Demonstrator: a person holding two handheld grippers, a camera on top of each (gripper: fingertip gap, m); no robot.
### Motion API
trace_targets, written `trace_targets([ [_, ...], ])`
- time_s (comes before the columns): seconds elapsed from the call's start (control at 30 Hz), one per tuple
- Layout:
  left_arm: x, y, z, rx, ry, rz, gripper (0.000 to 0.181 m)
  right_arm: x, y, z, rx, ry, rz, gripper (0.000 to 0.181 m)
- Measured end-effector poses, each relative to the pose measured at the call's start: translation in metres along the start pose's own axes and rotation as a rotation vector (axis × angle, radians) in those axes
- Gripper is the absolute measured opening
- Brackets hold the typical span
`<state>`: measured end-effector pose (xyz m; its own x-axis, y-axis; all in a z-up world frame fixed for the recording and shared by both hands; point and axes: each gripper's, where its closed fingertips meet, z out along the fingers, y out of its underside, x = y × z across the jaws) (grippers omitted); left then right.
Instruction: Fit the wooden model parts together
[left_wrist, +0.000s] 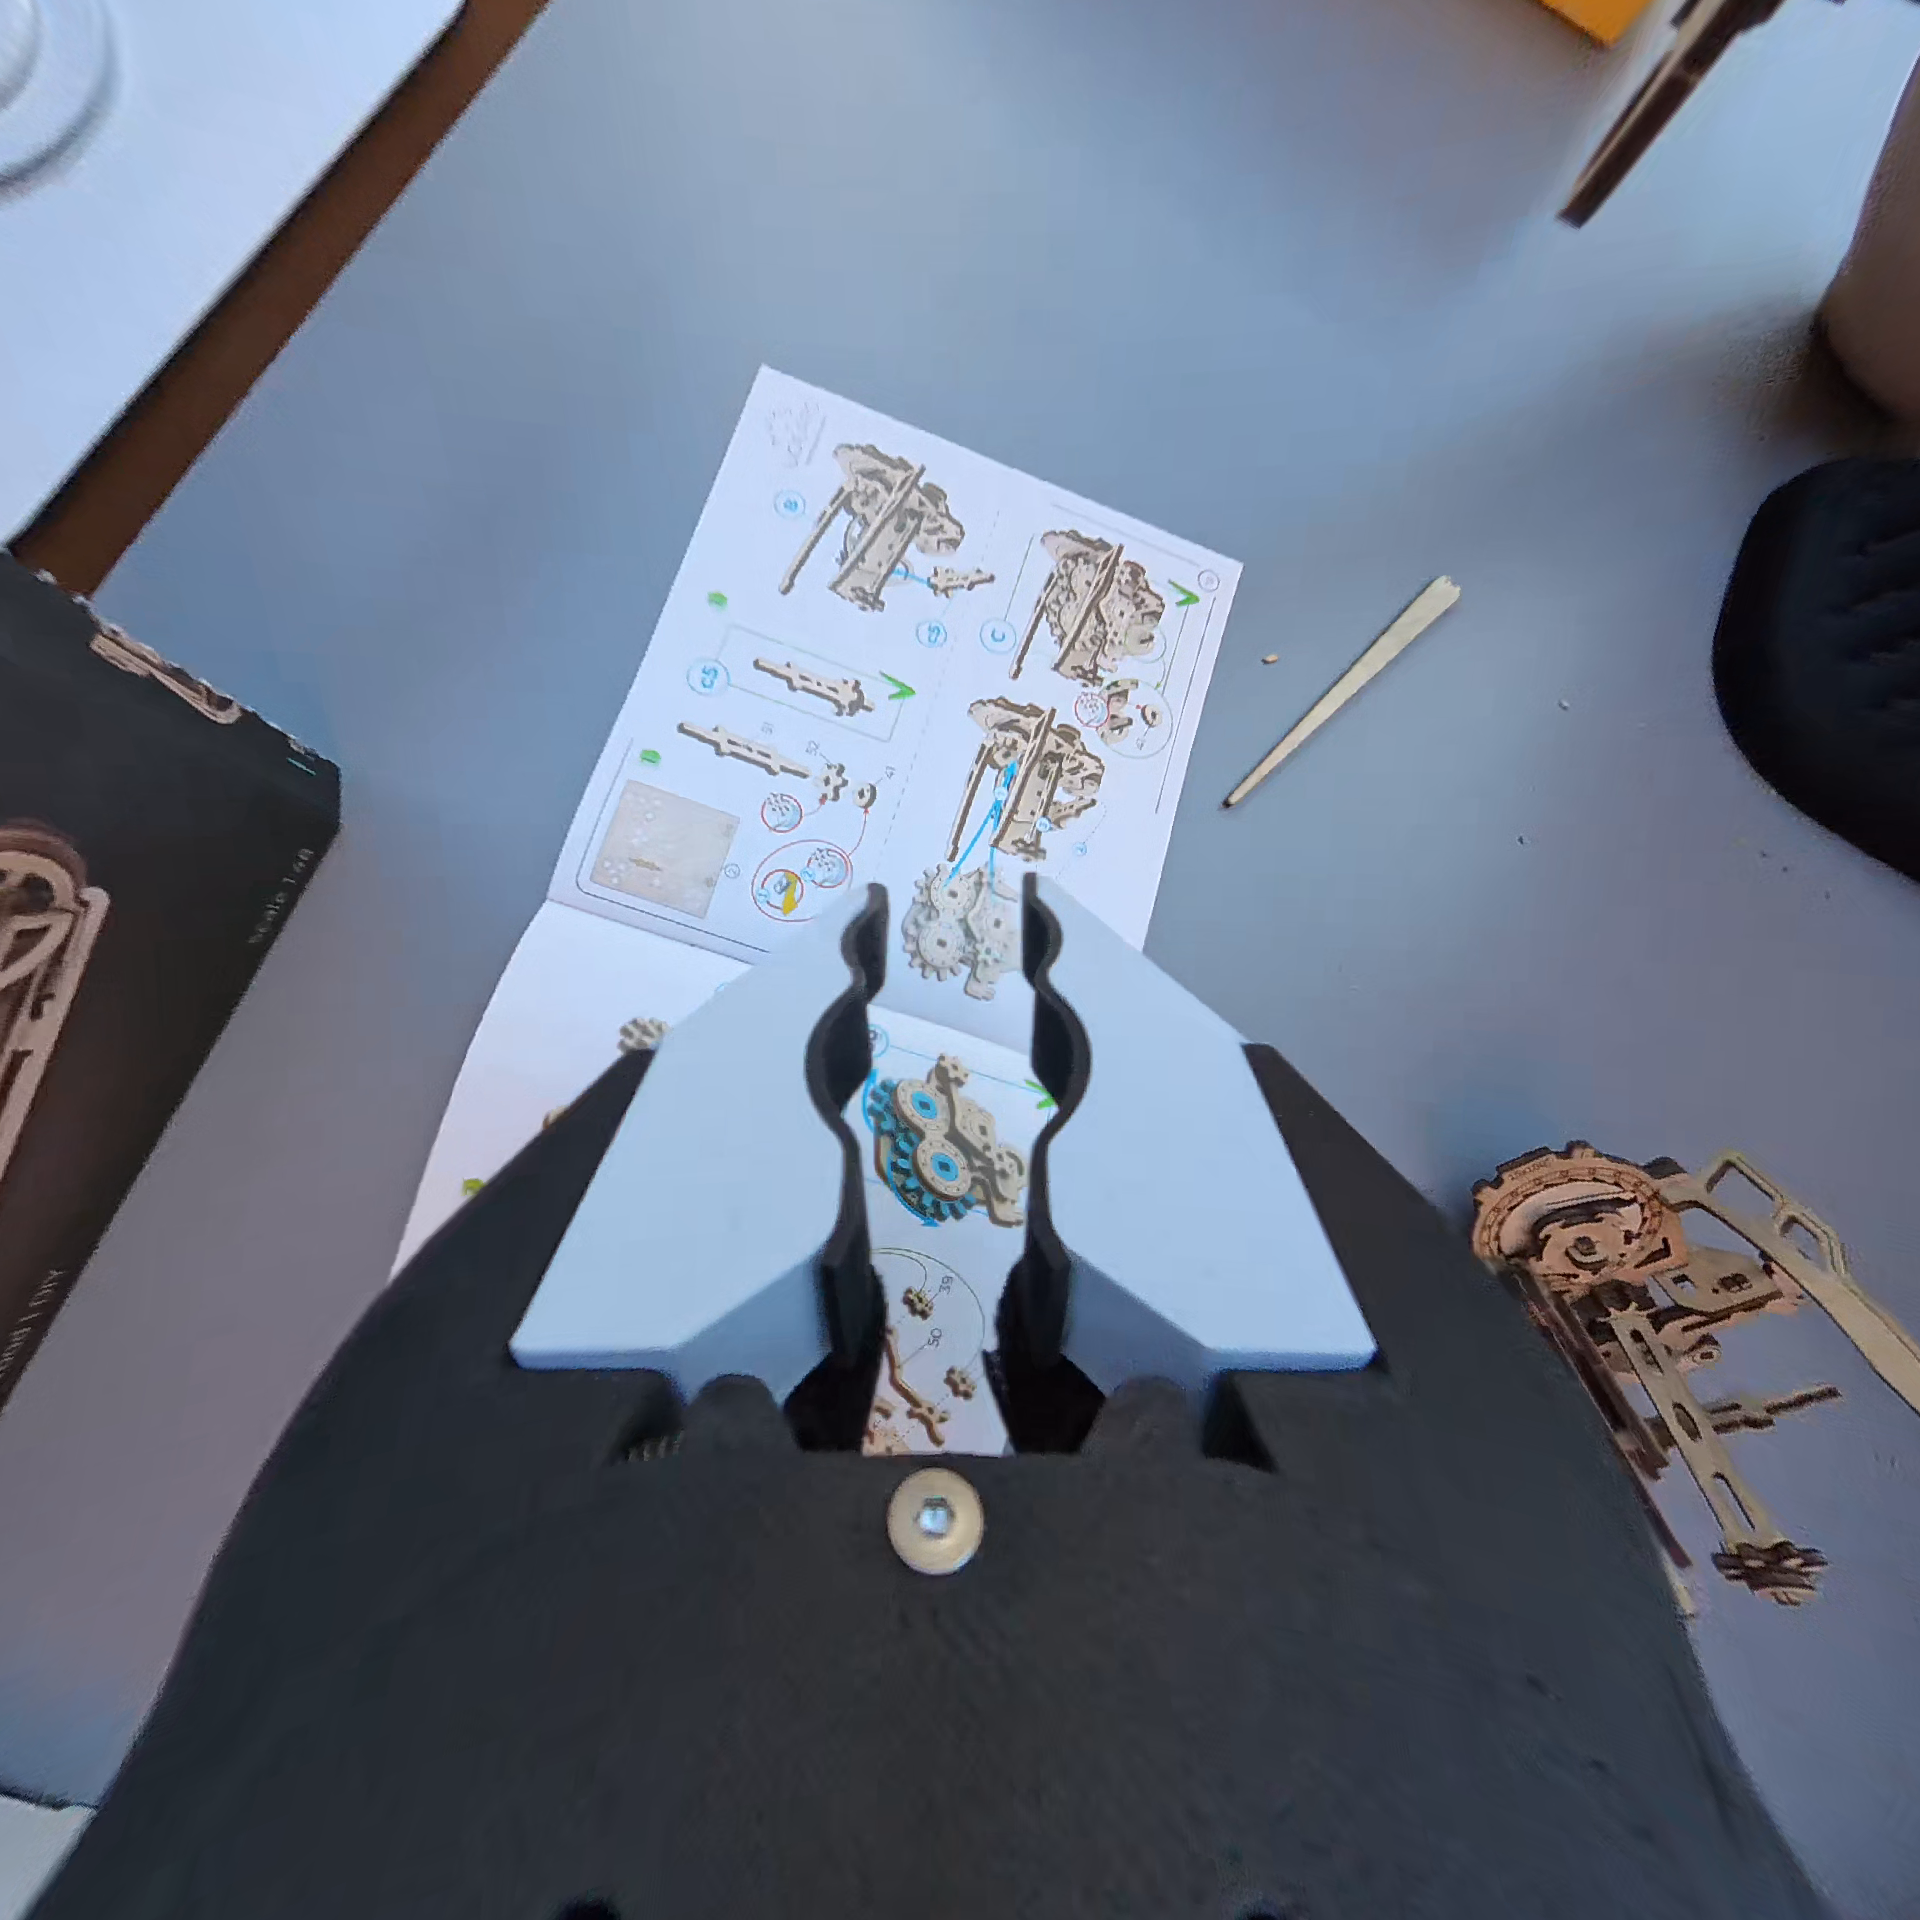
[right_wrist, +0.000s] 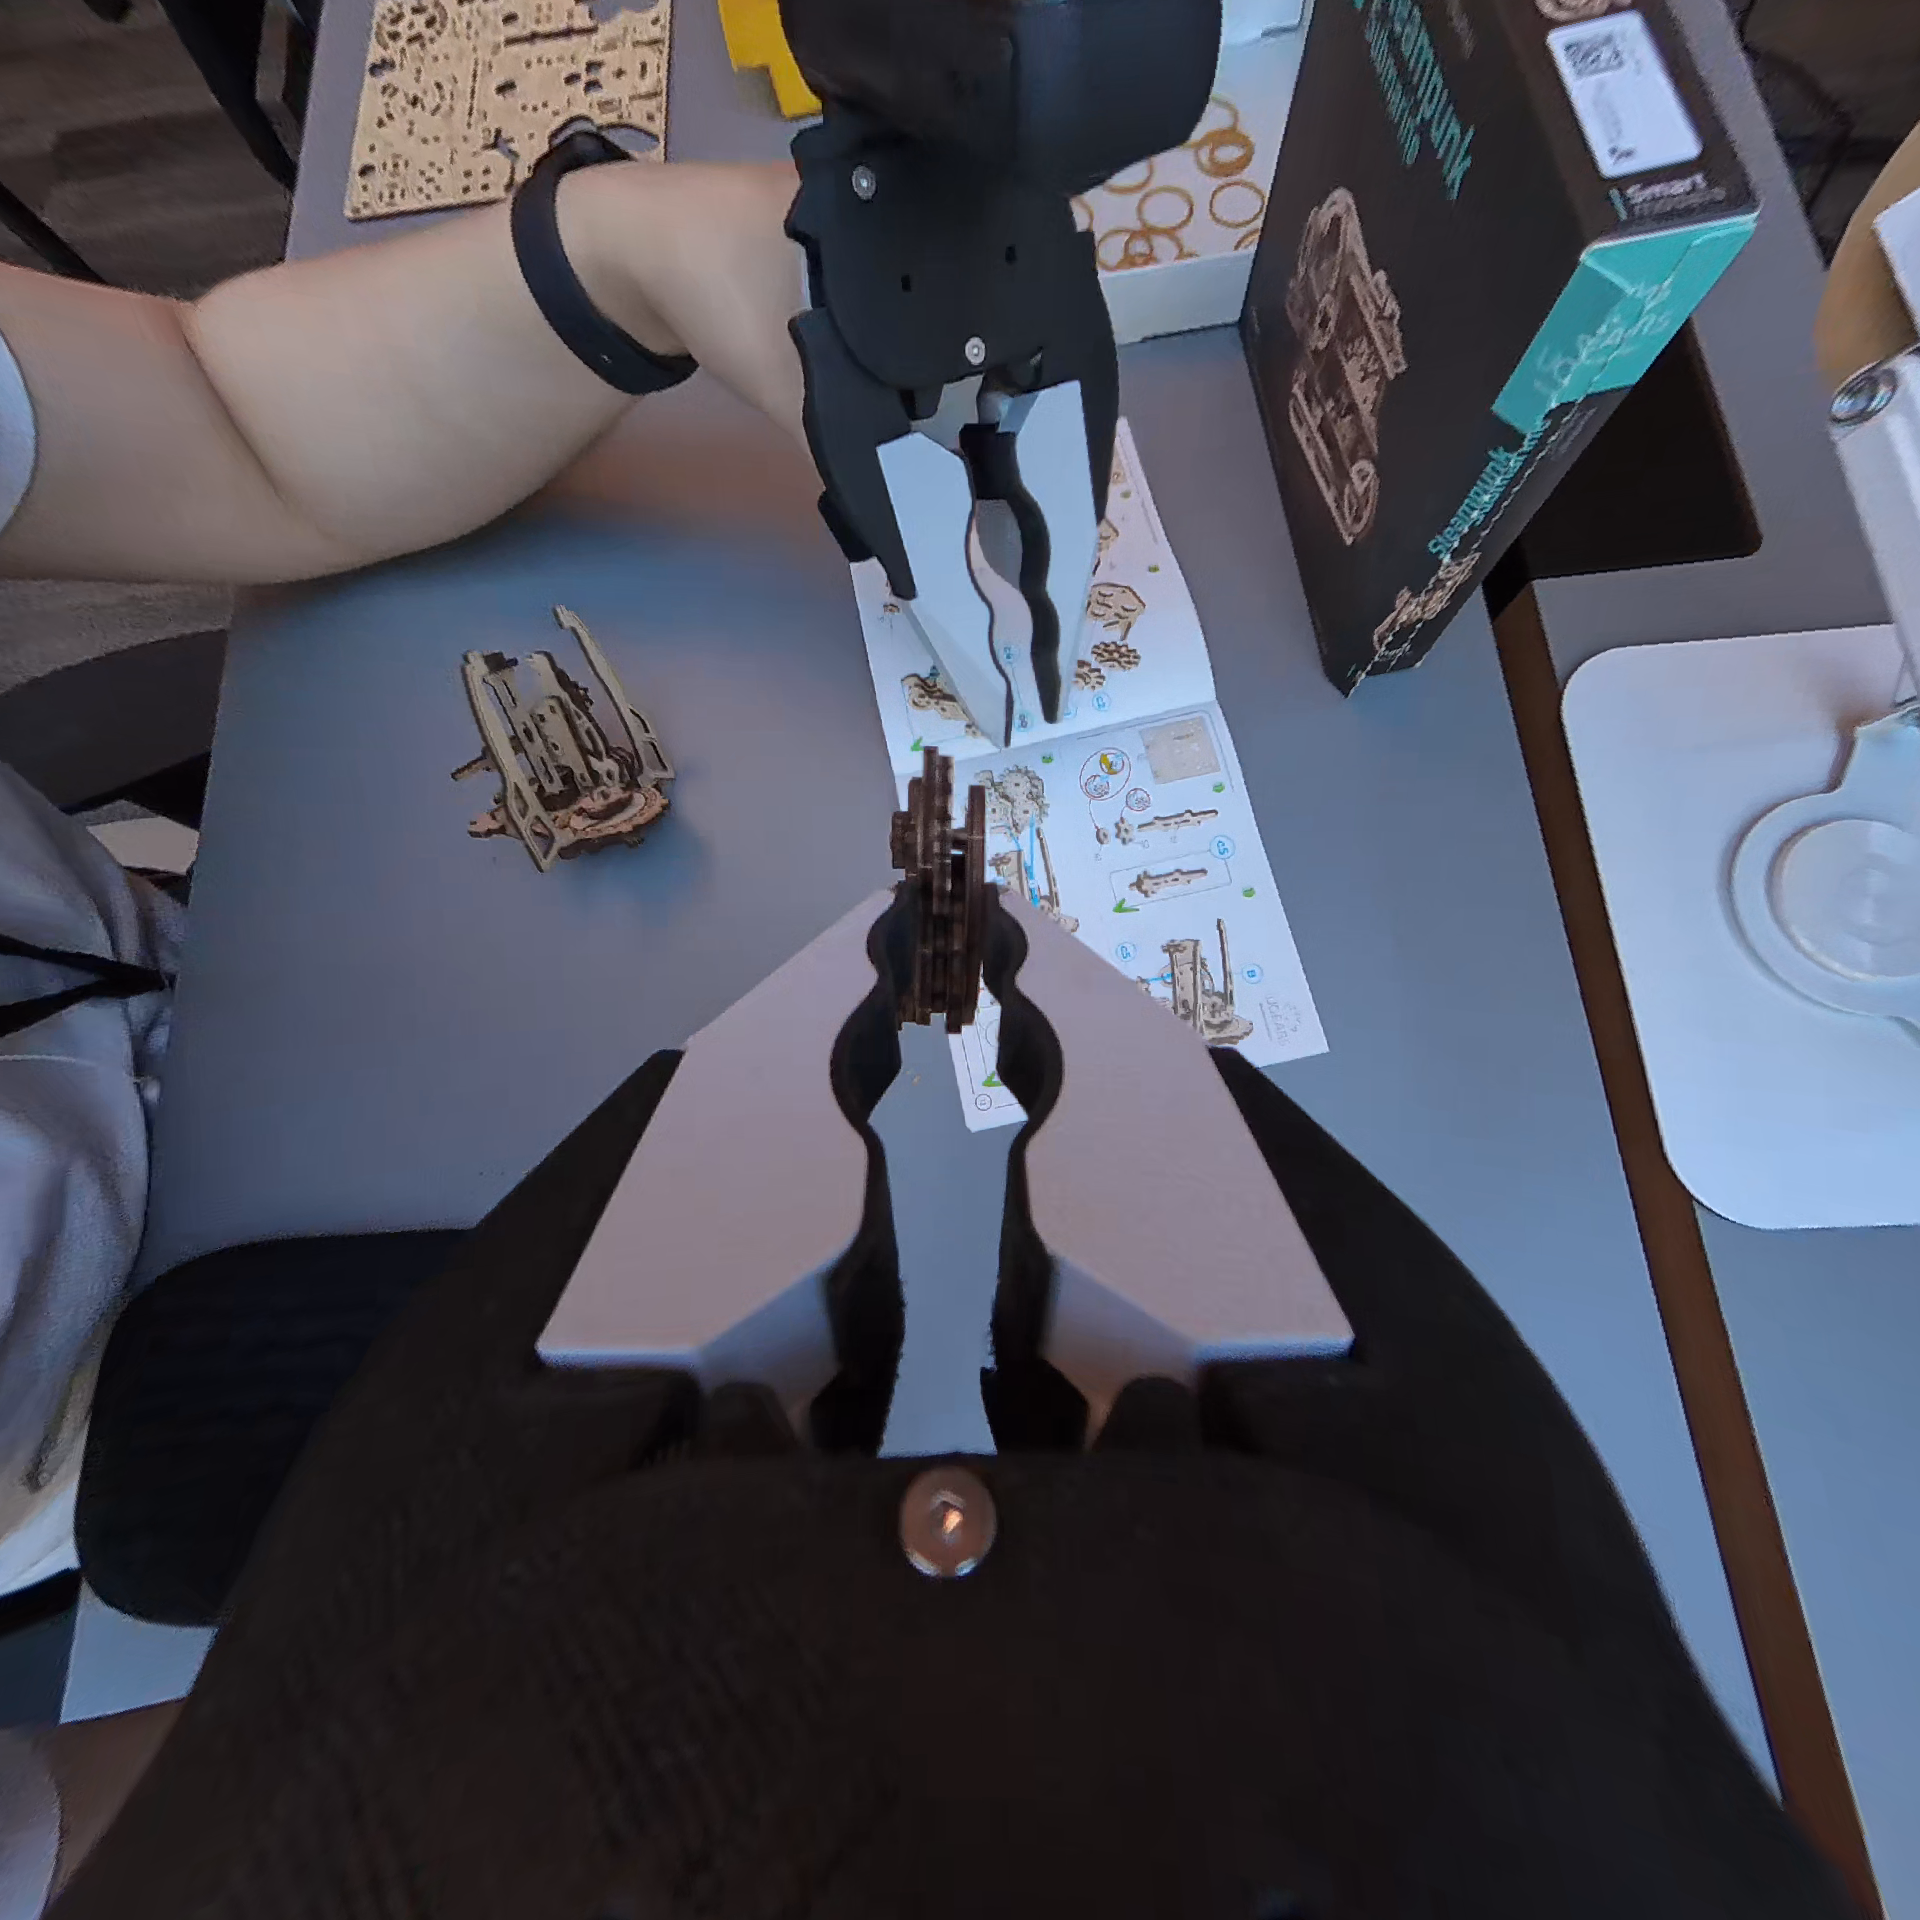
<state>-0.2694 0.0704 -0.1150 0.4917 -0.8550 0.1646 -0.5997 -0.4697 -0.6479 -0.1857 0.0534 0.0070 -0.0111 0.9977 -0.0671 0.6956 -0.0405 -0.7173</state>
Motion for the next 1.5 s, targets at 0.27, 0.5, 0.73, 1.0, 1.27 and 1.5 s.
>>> trace_targets([
  [0.27,0.016,-0.033,-0.02,0.267,-0.114,0.082,0.077,-0.049,0.001,-0.031,0.161,0.027,0.068,0.011],
  [0.5,0.012,-0.026,-0.021,0.27,-0.211,0.163,0.105,-0.065,0.026,-0.061,0.23,0.171,0.142,0.011],
  [0.73,0.022,-0.005,-0.014,0.16,-0.199,0.243,0.086,-0.076,0.031,-0.081,0.262,0.233,0.118,0.011],
  [1.0,0.016,0.024,0.016,0.015,-0.175,0.235,0.085,-0.063,0.038,-0.069,0.208,0.256,0.126,0.011],
  [1.27,0.015,0.044,0.03,-0.044,-0.153,0.222,0.08,-0.054,0.044,-0.065,0.118,0.29,0.12,0.011],
  [1.5,0.018,0.038,0.02,-0.033,-0.153,0.212,0.08,-0.044,0.039,-0.073,0.045,0.411,0.101,0.01],
])
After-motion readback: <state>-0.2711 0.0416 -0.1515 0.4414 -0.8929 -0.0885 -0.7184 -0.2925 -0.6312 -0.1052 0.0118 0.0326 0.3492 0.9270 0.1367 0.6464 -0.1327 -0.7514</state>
